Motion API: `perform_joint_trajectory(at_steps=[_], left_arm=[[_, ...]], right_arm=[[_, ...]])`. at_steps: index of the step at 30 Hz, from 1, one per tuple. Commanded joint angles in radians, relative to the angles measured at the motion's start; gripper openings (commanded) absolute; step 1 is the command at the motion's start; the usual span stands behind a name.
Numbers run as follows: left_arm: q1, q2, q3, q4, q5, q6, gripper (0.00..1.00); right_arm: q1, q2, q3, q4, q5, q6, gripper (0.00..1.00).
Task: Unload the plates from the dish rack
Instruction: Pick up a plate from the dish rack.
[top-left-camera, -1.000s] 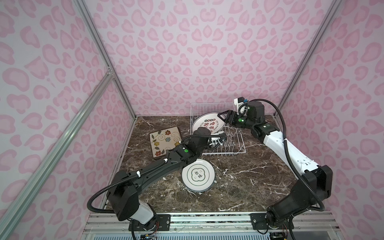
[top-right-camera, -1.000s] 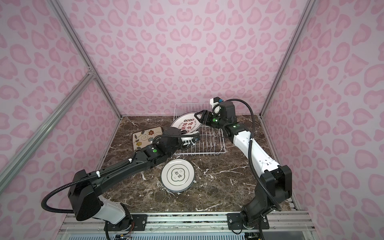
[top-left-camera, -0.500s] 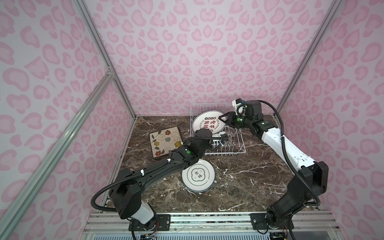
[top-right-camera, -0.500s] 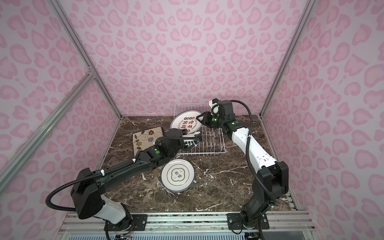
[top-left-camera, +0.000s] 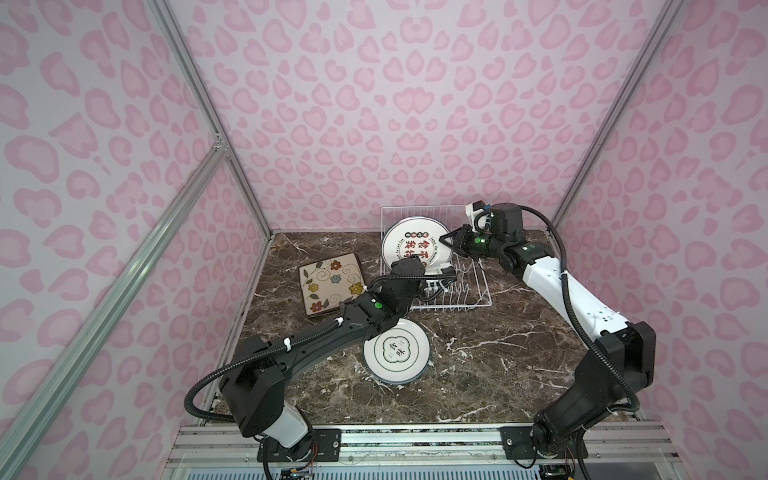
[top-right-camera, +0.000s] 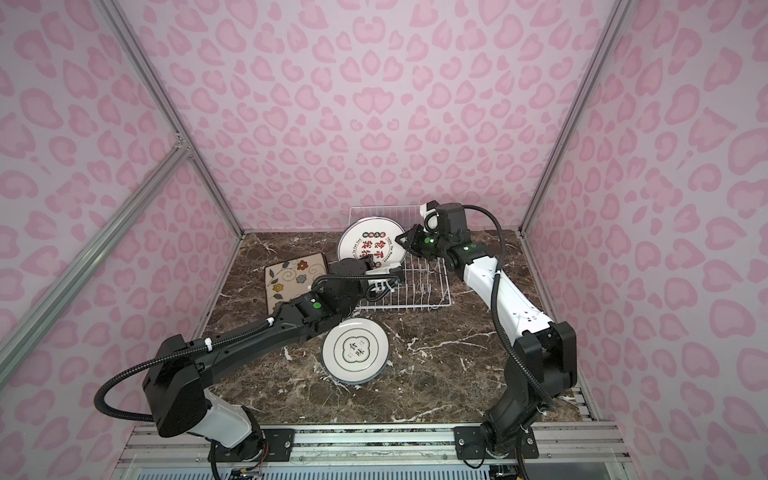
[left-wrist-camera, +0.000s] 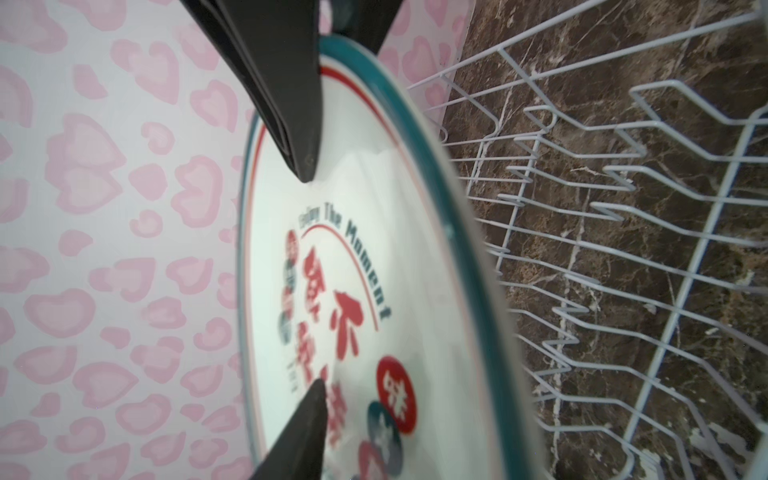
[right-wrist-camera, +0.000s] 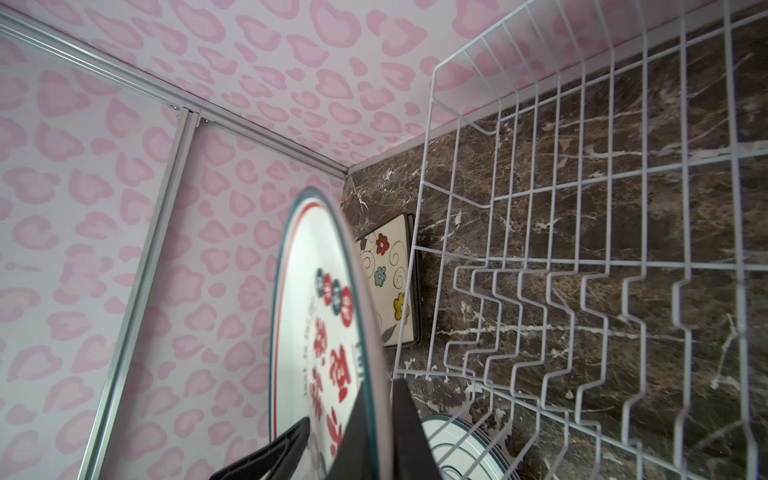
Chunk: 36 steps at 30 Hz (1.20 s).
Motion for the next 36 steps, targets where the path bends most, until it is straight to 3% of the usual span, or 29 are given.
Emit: perform_joint_trajectory(at_steps=[1, 8, 9, 10, 16, 24, 28, 32, 36], left_arm=[[0.002, -0.023, -0.001, 0.041, 0.047, -0.039, 0.57], [0.001, -0.055, -0.02, 0.033, 0.092, -0.09, 0.74], [0.002, -0.06, -0.019, 0.03, 0.099, -0.105, 0.83], [0.004, -0.07, -0.021, 0.026, 0.113, -0.121, 1.0], [0.024, -0.127, -0.017, -0.008, 0.194, -0.258, 0.97], [0.135, -0.216, 0.029, -0.063, 0.393, -0.581, 0.97], [0.25, -0.227, 0.084, -0.105, 0.551, -0.842, 0.97], [0.412, -0.185, 0.135, -0.142, 0.834, -1.131, 0.97], [0.499, -0.114, 0.193, -0.153, 1.027, -1.29, 0.97]], right_arm=[[-0.009, -0.014, -0.042, 0.084, -0.032, 0.015, 0.0], [-0.043, -0.053, -0.106, 0.2, 0.015, 0.082, 0.0], [-0.048, -0.059, -0.118, 0.216, 0.024, 0.089, 0.0], [-0.054, -0.065, -0.128, 0.23, 0.032, 0.096, 0.0], [-0.085, -0.102, -0.193, 0.297, 0.093, 0.13, 0.0], [-0.11, -0.144, -0.265, 0.371, 0.132, 0.125, 0.0], [-0.112, -0.157, -0.286, 0.391, 0.13, 0.103, 0.0], [-0.113, -0.173, -0.311, 0.419, 0.125, 0.069, 0.0], [-0.115, -0.186, -0.328, 0.449, 0.113, 0.049, 0.0]])
